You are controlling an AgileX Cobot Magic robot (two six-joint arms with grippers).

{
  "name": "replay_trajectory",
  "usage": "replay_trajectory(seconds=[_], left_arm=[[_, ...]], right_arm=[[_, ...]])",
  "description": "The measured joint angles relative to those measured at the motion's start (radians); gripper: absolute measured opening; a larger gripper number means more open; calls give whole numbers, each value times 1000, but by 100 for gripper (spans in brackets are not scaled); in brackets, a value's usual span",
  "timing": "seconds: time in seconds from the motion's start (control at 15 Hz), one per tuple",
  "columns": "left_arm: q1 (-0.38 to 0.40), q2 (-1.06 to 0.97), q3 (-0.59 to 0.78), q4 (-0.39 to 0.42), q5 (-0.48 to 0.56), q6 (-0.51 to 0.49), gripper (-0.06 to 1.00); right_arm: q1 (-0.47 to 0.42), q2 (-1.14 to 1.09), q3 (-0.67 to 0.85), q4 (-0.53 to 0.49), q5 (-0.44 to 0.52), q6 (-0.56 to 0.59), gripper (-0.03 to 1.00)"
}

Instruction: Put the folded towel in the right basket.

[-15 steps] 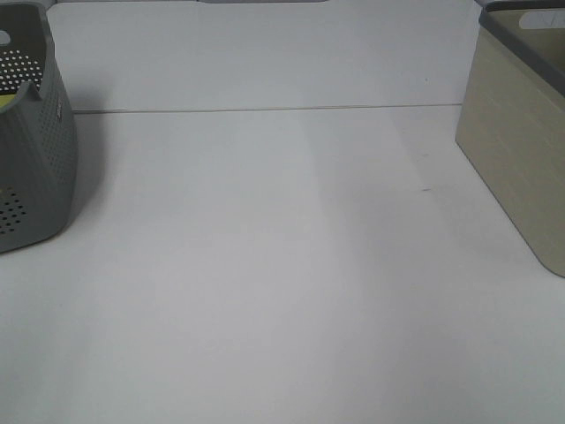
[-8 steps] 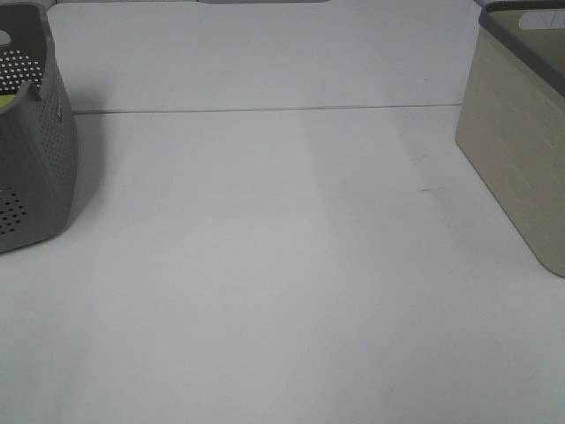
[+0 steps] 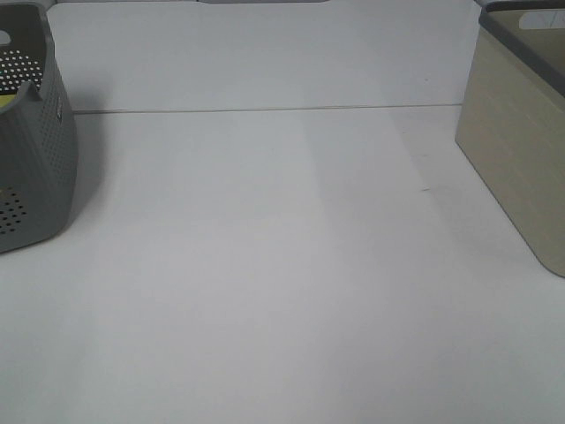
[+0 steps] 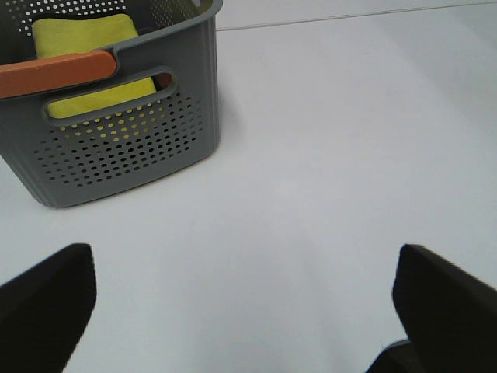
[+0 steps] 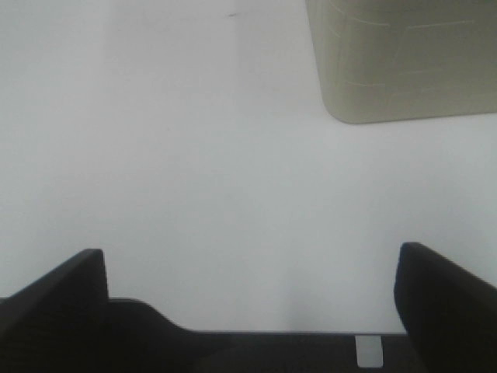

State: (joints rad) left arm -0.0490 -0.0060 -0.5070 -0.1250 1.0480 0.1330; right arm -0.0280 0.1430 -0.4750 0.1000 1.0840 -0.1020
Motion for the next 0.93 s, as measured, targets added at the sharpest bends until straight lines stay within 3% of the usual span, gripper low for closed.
replay_trajectory(seconds=[0.27,0.93], left_arm=[[0,0,0,0,0,0,96],[0,0,0,0,0,0,96]], right_arm=[[6,-145,5,-3,8,-12,96],[6,-146,17,-21,19,-19,96]])
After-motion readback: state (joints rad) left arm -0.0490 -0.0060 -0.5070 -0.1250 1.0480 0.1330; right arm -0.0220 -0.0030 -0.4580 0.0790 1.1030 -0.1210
